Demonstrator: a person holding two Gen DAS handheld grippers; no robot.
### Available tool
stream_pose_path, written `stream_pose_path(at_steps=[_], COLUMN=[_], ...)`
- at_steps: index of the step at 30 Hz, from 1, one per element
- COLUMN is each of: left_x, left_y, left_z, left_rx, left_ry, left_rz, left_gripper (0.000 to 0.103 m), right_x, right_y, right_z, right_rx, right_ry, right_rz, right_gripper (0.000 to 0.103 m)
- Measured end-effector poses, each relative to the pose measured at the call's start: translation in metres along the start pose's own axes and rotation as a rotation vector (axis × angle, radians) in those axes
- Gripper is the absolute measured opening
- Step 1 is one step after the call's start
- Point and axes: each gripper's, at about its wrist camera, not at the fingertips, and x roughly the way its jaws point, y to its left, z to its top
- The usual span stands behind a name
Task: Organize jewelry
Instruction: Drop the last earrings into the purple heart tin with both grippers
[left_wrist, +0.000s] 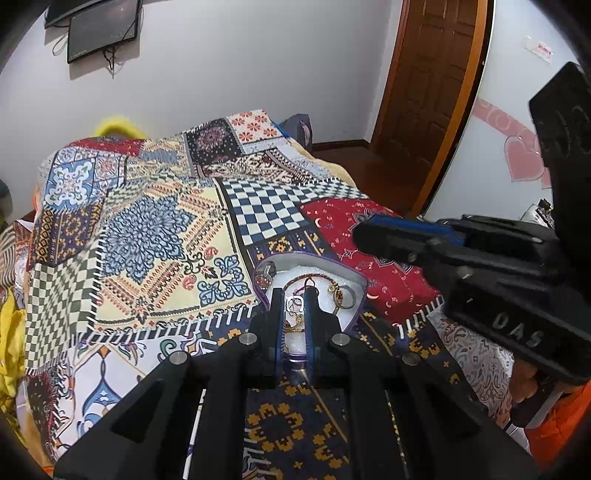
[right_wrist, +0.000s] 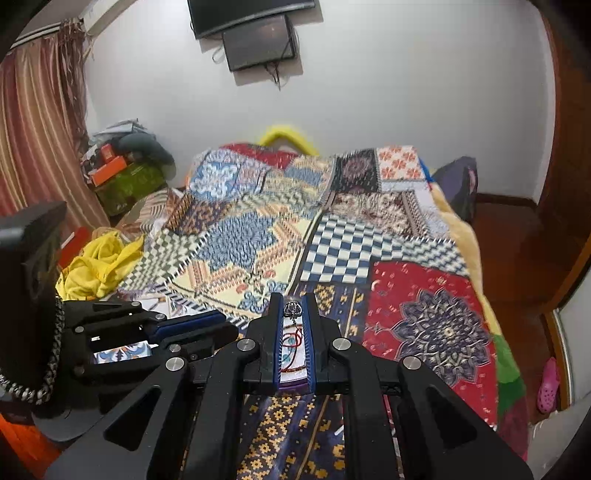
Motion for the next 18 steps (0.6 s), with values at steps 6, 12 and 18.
stream_pose_path(at_steps=[6,12,18], left_x=[0.017,0.026,0.025], left_y=[0.006,0.01,0.011], left_z=[-0.004,-0.007,-0.008], left_rx=[-0.018,-0.033,-0.038], left_ry=[0.038,0.06,0.061], left_rz=[-0.013,-0.028,-0.027], left_gripper=[0.008,0.008,0.008], right_x=[0.026,0.038,0.043], right_y=[-0.004,-0.009,-0.01], right_z=[-0.01,-0.018,-0.021], right_rx=[-0.003,-0.002,0.0], right_ry=[0.078,0.127,0.167], right_rz=[0.012,0.018,0.036], right_gripper=[0.009,0.009,0.009])
